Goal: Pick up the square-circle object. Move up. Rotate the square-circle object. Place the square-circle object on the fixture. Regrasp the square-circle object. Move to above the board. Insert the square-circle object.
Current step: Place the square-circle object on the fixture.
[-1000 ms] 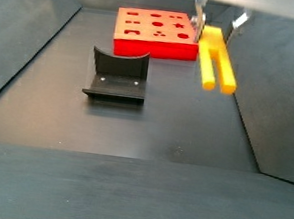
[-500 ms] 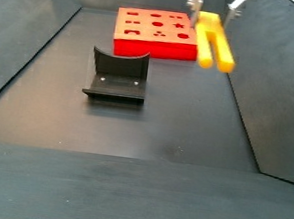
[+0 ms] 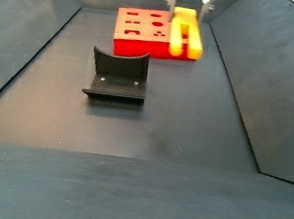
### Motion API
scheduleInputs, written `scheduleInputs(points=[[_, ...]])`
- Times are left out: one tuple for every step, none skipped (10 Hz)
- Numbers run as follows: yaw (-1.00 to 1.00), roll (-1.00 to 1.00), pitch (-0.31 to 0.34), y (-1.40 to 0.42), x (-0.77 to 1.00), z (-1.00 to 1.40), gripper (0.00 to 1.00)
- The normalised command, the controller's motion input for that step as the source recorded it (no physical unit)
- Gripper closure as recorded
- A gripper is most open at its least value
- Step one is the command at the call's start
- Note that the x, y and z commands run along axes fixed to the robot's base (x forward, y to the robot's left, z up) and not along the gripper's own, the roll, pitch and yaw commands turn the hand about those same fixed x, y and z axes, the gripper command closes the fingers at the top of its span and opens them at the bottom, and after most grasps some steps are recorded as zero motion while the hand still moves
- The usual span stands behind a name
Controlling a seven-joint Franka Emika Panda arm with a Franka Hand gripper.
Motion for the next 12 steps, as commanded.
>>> scheduleInputs(points=[[0.05, 0.13, 0.171, -0.2, 1.0, -0.03, 1.0], [0.05, 0.13, 0.166, -0.18, 1.0, -0.02, 1.0], [0.05, 0.13, 0.169, -0.17, 1.0, -0.02, 1.0], [0.05, 0.13, 0.175, -0.15, 1.0, -0.01, 1.0], [0.05, 0.13, 0.176, -0.13, 1.0, -0.01, 1.0], [0.05, 0.14, 0.171, -0.11, 1.0, -0.01, 1.0], [0.05, 0.14, 0.166, -0.1, 1.0, -0.01, 1.0], [0.05, -1.0, 0.066, -0.48, 0.99, 0.17, 1.0], [0.05, -1.0, 0.067, -0.45, 0.9, 0.18, 1.0], [0.04, -1.0, 0.076, -0.19, 0.77, 0.09, 1.0], [0.03, -1.0, 0.084, -0.08, 0.69, 0.02, 1.0], [0.03, -1.0, 0.095, -0.04, 0.62, 0.02, 1.0]])
